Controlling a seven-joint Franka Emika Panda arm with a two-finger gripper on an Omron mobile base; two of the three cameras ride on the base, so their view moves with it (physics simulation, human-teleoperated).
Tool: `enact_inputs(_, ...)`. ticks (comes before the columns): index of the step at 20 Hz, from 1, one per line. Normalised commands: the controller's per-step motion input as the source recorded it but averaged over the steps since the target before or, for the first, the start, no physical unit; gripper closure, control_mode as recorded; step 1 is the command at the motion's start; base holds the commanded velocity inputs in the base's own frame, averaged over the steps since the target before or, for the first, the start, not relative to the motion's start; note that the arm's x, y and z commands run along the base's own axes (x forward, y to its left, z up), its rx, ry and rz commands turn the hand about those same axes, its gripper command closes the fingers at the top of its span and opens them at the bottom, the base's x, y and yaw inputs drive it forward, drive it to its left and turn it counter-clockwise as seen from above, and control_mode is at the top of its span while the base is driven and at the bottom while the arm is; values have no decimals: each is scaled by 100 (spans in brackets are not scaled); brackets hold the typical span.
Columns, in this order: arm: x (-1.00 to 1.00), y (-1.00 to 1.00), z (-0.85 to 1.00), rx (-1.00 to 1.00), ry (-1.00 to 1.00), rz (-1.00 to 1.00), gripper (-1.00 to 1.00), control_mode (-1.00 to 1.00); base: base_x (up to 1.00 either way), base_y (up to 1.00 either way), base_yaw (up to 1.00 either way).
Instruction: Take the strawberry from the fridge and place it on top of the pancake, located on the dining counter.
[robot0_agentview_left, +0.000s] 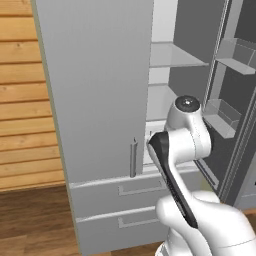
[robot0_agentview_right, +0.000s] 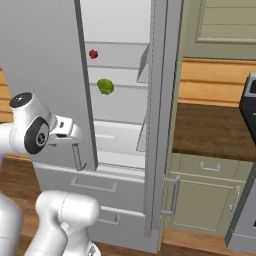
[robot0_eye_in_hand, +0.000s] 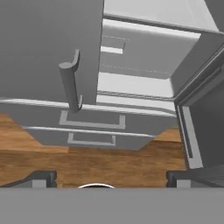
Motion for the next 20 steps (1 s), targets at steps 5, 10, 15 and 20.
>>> enact_inputs(5,55,43,-32,8,9,0,-100,-100,0,0,0)
enact_inputs(10,49,34,-30,4,4,0,-100,-100,0,0,0)
enact_inputs(15,53,22,-36,0,3,0,-100,-100,0,0,0)
enact_inputs(20,47,5,-31,0,0,0,-100,-100,0,0,0)
